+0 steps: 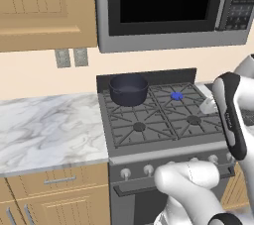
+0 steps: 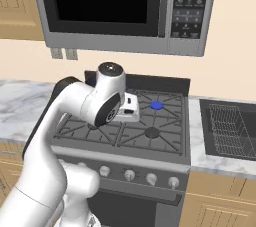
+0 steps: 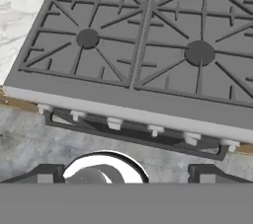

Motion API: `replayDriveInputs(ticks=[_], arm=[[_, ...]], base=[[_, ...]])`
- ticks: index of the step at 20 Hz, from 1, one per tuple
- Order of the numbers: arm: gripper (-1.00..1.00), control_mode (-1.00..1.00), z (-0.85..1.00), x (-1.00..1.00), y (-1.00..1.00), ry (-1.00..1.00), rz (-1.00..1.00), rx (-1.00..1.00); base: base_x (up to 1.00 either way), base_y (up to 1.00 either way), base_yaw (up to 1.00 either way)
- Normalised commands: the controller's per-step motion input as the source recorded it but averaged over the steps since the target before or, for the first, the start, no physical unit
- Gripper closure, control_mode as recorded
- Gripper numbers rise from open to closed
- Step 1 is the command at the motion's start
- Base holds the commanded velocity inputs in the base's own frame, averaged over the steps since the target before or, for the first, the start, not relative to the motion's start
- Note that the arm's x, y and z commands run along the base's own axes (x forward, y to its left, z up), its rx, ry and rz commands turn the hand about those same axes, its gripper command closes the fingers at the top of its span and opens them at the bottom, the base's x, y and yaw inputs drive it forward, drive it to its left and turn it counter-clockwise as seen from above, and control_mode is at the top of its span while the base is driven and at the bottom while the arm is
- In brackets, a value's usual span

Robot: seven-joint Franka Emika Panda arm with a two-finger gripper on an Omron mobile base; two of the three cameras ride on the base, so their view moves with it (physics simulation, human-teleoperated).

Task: Turn off the rear right burner of the stove.

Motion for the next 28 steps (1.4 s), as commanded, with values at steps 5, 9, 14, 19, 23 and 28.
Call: replayDriveInputs(ticks=[5, 9, 14, 19, 23, 28], arm=[[-1.00, -1.00, -0.22, -0.15, -0.33, -0.04, 0.15, 0.00], [-1.00, -1.00, -0.28, 0.00, -0.29, 0.00, 0.15, 0.00], [-1.00, -1.00, -0.29, 0.00, -0.36, -0.03, 0.16, 0.00], [-1.00, -1.00, -0.30, 0.00, -0.23, -0.13, 0.18, -0.01], [-1.00, -1.00, -0.39, 0.00, -0.31, -0.20, 0.20, -0.01], [-1.00, -1.00, -0.58, -0.09, -0.04, -0.35, 0.20, -0.06]], base=[[0.00, 0.00, 0.00], [0.00, 0.00, 0.00], [0.00, 0.00, 0.00], [0.00, 0.00, 0.00], [0.00, 0.00, 0.00], [0.00, 0.00, 0.00]])
